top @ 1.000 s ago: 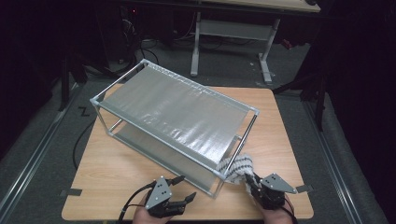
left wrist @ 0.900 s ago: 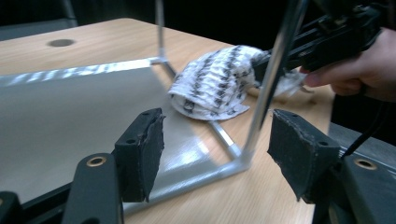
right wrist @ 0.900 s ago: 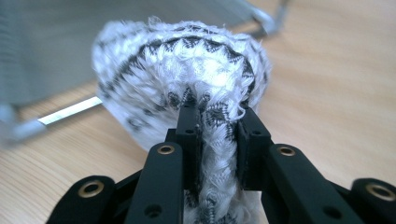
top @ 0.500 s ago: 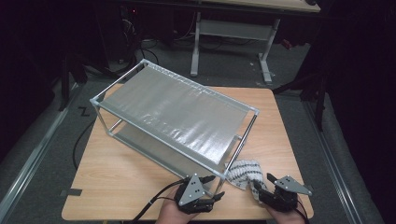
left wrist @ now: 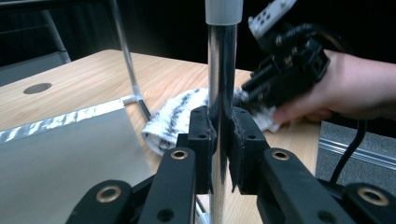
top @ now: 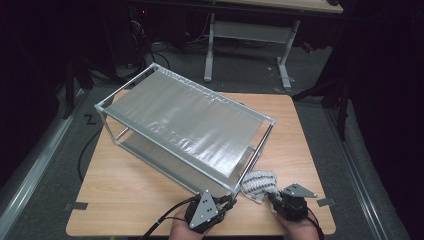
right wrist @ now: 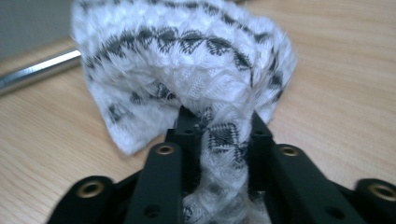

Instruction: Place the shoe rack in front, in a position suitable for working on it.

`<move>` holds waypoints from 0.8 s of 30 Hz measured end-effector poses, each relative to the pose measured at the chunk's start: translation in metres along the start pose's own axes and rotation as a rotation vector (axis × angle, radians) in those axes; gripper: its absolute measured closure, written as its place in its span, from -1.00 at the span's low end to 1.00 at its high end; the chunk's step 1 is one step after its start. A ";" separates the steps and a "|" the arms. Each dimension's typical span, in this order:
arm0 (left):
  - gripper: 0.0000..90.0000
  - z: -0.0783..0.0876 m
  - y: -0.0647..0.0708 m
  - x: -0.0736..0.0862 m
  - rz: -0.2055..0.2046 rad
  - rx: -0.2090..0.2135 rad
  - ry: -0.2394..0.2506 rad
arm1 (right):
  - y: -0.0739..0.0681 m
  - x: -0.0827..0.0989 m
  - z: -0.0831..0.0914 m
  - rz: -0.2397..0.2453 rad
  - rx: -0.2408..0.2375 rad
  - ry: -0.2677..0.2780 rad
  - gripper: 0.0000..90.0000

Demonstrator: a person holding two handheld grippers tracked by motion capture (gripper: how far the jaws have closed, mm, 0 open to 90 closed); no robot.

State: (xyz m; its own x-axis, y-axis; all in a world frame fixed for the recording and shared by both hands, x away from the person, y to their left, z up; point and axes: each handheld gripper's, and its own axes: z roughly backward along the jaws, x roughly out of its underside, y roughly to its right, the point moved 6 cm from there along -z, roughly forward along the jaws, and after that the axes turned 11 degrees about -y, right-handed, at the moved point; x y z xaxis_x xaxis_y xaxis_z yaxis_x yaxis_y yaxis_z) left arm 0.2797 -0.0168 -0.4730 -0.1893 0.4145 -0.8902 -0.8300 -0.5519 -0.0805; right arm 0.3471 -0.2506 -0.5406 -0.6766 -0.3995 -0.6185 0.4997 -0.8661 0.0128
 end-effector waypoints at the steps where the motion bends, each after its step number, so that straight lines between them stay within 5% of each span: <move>1: 0.78 0.003 0.000 0.002 0.001 -0.002 0.001 | 0.000 -0.003 0.003 0.008 0.010 0.026 0.70; 6: 0.78 0.020 0.002 0.011 0.011 -0.015 0.000 | -0.018 -0.043 0.019 0.057 0.017 0.199 0.70; 8: 0.79 0.026 0.003 0.014 0.017 -0.019 -0.002 | -0.027 -0.060 0.018 0.077 0.013 0.226 0.69; 11: 0.79 0.032 0.003 0.017 0.025 -0.021 -0.004 | -0.042 -0.082 -0.005 0.115 0.005 0.190 0.69; 16: 0.79 0.041 0.003 0.022 0.024 -0.037 -0.001 | -0.046 -0.089 -0.062 0.142 0.037 -0.001 0.69; 24: 0.78 0.051 -0.005 0.028 0.032 -0.107 -0.002 | -0.045 -0.079 -0.057 0.170 0.030 0.001 0.69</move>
State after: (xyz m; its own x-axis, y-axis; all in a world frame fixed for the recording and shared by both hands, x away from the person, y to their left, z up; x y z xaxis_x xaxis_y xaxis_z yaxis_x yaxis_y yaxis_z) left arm 0.2518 0.0348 -0.4749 -0.2157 0.3965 -0.8923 -0.7626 -0.6392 -0.0997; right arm 0.4086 -0.1633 -0.5373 -0.5831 -0.5405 -0.6065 0.5905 -0.7947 0.1405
